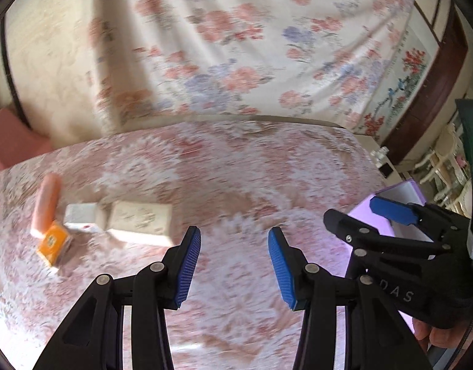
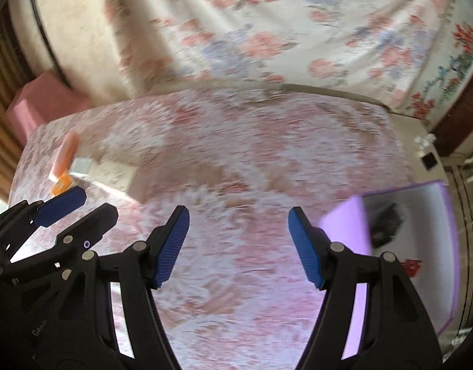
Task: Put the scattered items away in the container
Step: 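Move both open tools back over the bed toward the orange pack and cream box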
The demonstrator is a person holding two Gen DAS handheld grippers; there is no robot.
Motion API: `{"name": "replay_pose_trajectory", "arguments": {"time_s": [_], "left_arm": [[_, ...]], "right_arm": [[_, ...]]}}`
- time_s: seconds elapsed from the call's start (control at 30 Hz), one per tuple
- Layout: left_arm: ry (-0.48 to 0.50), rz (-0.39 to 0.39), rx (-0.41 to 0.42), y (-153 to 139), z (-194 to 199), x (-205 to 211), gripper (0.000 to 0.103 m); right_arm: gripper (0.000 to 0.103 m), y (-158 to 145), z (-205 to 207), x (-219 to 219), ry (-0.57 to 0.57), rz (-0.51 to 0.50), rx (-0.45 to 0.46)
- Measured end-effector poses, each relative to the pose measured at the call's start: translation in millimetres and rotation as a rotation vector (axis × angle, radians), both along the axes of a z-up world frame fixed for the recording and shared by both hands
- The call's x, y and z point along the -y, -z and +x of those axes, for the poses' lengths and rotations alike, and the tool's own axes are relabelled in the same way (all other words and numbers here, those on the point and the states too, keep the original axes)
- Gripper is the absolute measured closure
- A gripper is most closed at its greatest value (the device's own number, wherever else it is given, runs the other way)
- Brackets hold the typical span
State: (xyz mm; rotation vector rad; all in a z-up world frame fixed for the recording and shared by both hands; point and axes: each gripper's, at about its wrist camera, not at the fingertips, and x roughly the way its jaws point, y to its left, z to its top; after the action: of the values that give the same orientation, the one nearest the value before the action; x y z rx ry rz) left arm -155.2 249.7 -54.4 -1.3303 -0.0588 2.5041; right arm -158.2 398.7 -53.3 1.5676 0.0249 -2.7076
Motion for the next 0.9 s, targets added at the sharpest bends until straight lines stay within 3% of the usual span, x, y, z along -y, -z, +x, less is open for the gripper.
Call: {"name": "replay_pose_trajectory", "arguments": {"time_s": [0.5,0.9], "left_arm": [[-0.100,-0.039,0.090,54,-8,158,0.056],[-0.128,-0.056,0.158,93,-26,230,0.056]], "right_arm": [[0.034,62,-45,114,-0.215,0.017,0.105],[0.034,94,-82,165,-0.424,0.114,0.160]]}}
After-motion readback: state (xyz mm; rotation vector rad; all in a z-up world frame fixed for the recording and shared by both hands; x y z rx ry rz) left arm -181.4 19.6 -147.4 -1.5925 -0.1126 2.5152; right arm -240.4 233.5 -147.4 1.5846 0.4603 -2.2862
